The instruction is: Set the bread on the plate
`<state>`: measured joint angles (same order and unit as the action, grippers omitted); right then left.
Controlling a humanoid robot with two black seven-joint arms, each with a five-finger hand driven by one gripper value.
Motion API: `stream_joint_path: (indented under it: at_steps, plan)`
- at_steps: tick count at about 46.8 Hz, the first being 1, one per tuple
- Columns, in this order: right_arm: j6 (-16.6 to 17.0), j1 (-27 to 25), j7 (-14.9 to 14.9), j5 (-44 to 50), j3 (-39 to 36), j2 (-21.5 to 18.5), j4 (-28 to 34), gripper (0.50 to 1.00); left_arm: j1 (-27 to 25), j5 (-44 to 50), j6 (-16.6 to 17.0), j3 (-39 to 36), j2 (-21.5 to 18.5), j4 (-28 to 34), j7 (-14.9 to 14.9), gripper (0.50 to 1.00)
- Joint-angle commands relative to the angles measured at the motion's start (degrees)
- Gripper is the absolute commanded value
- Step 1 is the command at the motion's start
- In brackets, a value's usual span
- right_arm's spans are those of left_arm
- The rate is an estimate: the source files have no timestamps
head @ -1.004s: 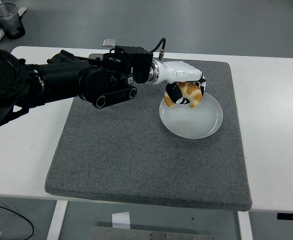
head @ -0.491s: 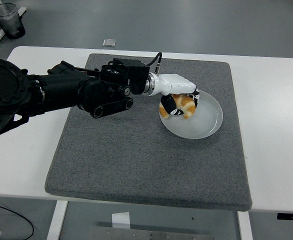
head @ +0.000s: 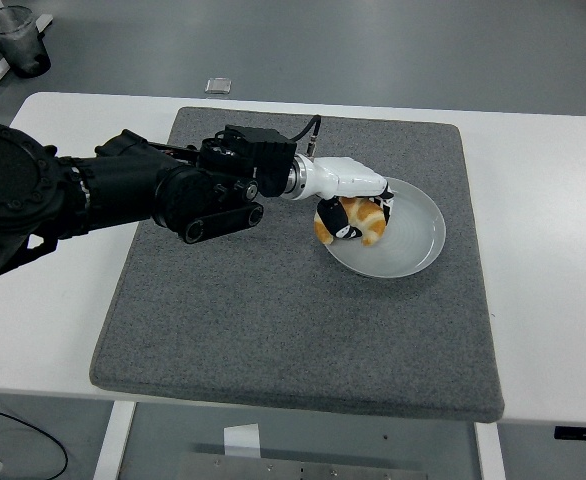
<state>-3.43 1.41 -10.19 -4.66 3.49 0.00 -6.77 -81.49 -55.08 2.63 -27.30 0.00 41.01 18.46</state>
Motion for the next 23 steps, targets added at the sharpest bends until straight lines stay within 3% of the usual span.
stream_joint_path:
  at_steps: [1,23]
  plan:
    - [0.0,0.08,0.0,0.0,0.02,0.0,0.0,0.932,0.1,-0.2,0.0,0.06,0.0,-0.05,-0.01,0.5]
    - [0.0,0.08,0.0,0.0,0.02,0.0,0.0,0.932,0.36,-0.29,0.53,0.06,0.0,0.3,0.17,0.5]
